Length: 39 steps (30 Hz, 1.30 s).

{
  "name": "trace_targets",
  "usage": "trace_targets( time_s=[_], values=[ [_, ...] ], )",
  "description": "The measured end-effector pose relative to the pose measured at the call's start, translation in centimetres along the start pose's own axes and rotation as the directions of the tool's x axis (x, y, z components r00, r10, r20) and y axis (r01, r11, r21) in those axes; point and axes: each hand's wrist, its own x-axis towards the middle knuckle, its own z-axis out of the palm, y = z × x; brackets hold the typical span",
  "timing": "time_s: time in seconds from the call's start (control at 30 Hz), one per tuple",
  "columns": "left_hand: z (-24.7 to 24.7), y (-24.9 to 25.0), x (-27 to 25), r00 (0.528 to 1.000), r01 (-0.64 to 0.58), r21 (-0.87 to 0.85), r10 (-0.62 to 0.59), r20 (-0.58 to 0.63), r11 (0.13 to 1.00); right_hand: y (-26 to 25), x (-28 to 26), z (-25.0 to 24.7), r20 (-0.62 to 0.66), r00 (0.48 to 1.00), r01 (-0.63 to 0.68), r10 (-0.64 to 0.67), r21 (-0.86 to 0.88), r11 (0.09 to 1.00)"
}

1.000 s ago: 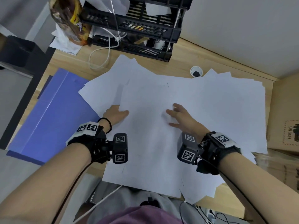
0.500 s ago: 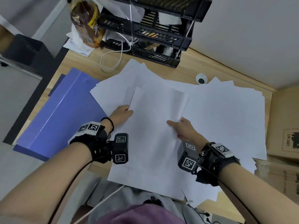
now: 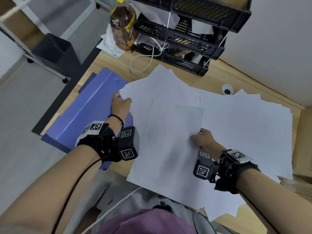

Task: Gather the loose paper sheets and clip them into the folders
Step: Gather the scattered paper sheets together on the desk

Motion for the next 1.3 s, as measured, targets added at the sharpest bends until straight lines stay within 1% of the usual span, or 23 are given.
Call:
trace_targets(
  time_s=[0.03,0.1,0.17,0.23,0.3,0.37,0.43,0.5,0.53,0.6,0.67,0.77,0.8,0.87,0.93,1.0,1.03,1.07,1.13,1.2,1.23,1.27,1.3],
  values=[
    [0.0,0.0,-0.3,0.999,0.034,-0.055,-0.032,0.029,0.998,-0.5,-0.2,0.5,0.013,1.0,0.006,-0.006,0.003,1.0],
    [0.1,-0.3,-0.8,0.984,0.152,-0.132,-0.139,0.107,0.979,-1.0,-0.5,1.1,0.041,0.999,0.01,-0.01,0.008,1.0],
    [0.6,-0.8,-1.6,0.956,0.229,-0.117,-0.2,0.215,0.966,-1.0,-0.9,1.4,0.092,0.996,0.003,-0.003,0.009,1.0],
    [1.3,-1.7,-2.1,0.944,0.207,-0.031,-0.191,0.268,0.978,-0.5,-1.2,1.4,0.128,0.992,-0.009,0.01,-0.013,1.0],
    [1.9,-2.5,-2.7,0.948,0.152,0.034,-0.156,0.278,0.988,0.4,-1.2,1.3,0.126,0.991,-0.031,0.035,-0.035,0.999],
    [2.6,-3.2,-3.3,0.944,0.105,0.059,-0.119,0.308,0.993,1.2,-1.2,1.0,0.12,0.992,-0.04,0.045,-0.042,0.998],
    [3.4,-3.3,-3.9,0.919,0.051,0.082,-0.079,0.386,0.995,1.7,-1.2,0.5,0.109,0.992,-0.058,0.061,-0.028,0.998],
    [4.1,-3.3,-4.2,0.886,0.01,0.131,-0.069,0.459,0.991,2.1,-1.4,-0.1,0.106,0.993,-0.048,0.046,0.013,0.999],
    [4.4,-3.2,-4.2,0.883,0.003,0.142,-0.069,0.465,0.99,2.1,-1.5,-0.5,0.115,0.992,-0.045,0.041,0.032,0.998],
    [5.1,-3.1,-4.2,0.901,0.006,0.166,-0.077,0.427,0.986,2.2,-1.6,-1.0,0.127,0.992,-0.033,0.024,0.071,0.997],
    [5.8,-3.0,-4.3,0.929,0.027,0.163,-0.084,0.36,0.986,2.6,-1.3,-1.3,0.128,0.992,-0.024,0.011,0.1,0.995],
    [6.6,-2.5,-4.7,0.972,-0.017,0.222,-0.036,0.232,0.975,3.6,-1.1,-1.8,0.118,0.993,-0.024,0.009,0.127,0.992],
    [6.8,-2.2,-4.6,0.974,-0.039,0.222,-0.012,0.224,0.974,4.0,-0.9,-2.0,0.112,0.994,-0.032,0.018,0.125,0.992],
    [7.2,-0.8,-4.7,0.972,-0.093,0.17,0.053,0.231,0.981,5.0,-0.5,-2.4,0.087,0.995,-0.052,0.042,0.113,0.992],
    [7.6,1.7,-5.3,0.959,-0.144,0.07,0.122,0.254,0.987,5.9,-0.2,-2.7,0.051,0.996,-0.071,0.068,0.071,0.995],
    [8.0,4.7,-6.3,0.926,-0.22,-0.015,0.214,0.311,0.975,6.5,-0.1,-3.0,0.031,0.996,-0.085,0.083,0.043,0.995],
    [8.2,6.5,-7.0,0.895,-0.266,-0.043,0.263,0.361,0.963,6.6,-0.1,-3.0,0.03,0.996,-0.085,0.084,0.038,0.996],
    [8.3,8.1,-7.9,0.853,-0.307,-0.056,0.301,0.427,0.95,6.6,-0.1,-3.0,0.032,0.996,-0.089,0.088,0.032,0.996],
    [8.5,11.0,-9.4,0.747,-0.367,-0.102,0.358,0.56,0.925,6.7,0.1,-3.0,0.032,0.996,-0.089,0.088,0.042,0.995],
    [8.6,13.0,-11.0,0.643,-0.408,-0.179,0.421,0.64,0.895,6.1,-0.4,-3.0,0.036,0.996,-0.084,0.082,0.054,0.995],
    [8.5,13.7,-11.7,0.598,-0.401,-0.24,0.451,0.663,0.884,6.2,-0.2,-3.1,0.047,0.995,-0.089,0.086,0.064,0.994],
    [8.4,14.3,-12.3,0.571,-0.369,-0.307,0.474,0.67,0.877,6.4,0.1,-3.1,0.031,0.996,-0.087,0.085,0.079,0.993],
    [8.3,14.7,-12.5,0.56,-0.323,-0.372,0.492,0.666,0.87,6.5,-0.1,-3.1,0.036,0.996,-0.09,0.087,0.088,0.992]
  ],
)
